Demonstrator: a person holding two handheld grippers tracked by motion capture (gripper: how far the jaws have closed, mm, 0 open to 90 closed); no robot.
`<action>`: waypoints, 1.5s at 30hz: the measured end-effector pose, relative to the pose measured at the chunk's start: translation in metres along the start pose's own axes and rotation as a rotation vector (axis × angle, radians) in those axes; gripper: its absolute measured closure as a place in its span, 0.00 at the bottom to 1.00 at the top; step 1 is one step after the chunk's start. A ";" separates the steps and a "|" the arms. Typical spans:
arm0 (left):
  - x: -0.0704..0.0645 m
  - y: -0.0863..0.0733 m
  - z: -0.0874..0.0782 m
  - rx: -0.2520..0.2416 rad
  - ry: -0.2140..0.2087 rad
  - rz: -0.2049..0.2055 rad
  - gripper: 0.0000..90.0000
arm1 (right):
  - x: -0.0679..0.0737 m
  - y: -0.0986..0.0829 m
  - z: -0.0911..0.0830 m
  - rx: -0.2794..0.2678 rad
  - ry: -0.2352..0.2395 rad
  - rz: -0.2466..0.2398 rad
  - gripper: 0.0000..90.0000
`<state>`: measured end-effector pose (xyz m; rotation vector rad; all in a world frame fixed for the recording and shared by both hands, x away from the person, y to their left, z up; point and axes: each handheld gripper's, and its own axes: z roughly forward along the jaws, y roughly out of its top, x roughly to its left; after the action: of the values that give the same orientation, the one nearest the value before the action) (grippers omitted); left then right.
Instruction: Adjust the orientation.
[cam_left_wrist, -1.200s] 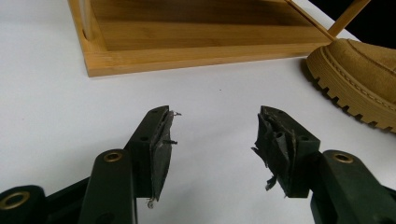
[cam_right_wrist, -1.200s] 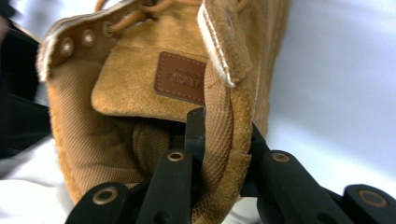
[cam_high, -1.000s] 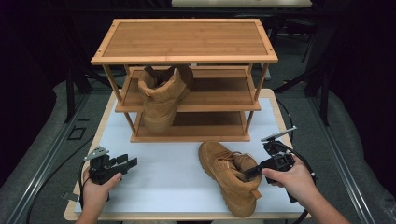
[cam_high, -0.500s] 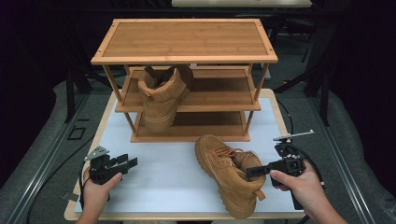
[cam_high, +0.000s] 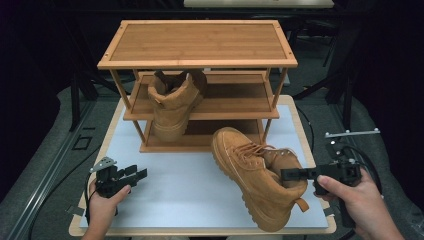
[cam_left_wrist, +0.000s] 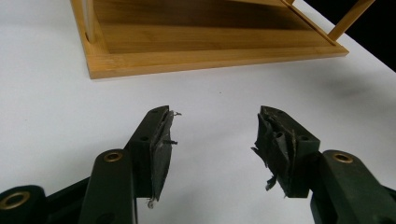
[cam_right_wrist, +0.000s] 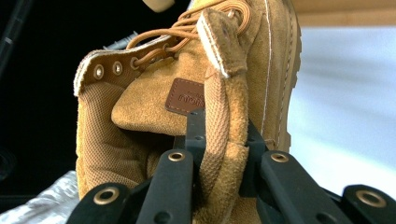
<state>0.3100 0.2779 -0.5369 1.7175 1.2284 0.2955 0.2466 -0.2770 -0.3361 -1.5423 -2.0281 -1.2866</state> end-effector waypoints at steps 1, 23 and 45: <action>0.000 0.000 0.000 -0.001 -0.001 -0.002 0.50 | 0.002 0.002 -0.003 -0.011 0.005 -0.003 0.88; 0.002 0.002 -0.001 -0.018 0.001 -0.006 0.50 | 0.000 0.063 0.001 -0.215 0.032 0.007 0.88; -0.068 0.098 -0.007 -0.158 -0.033 0.140 0.83 | 0.005 0.121 0.060 -0.340 -0.073 0.090 0.88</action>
<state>0.3325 0.2225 -0.4327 1.6670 1.0342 0.4348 0.3679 -0.2237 -0.3090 -1.8268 -1.8266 -1.6255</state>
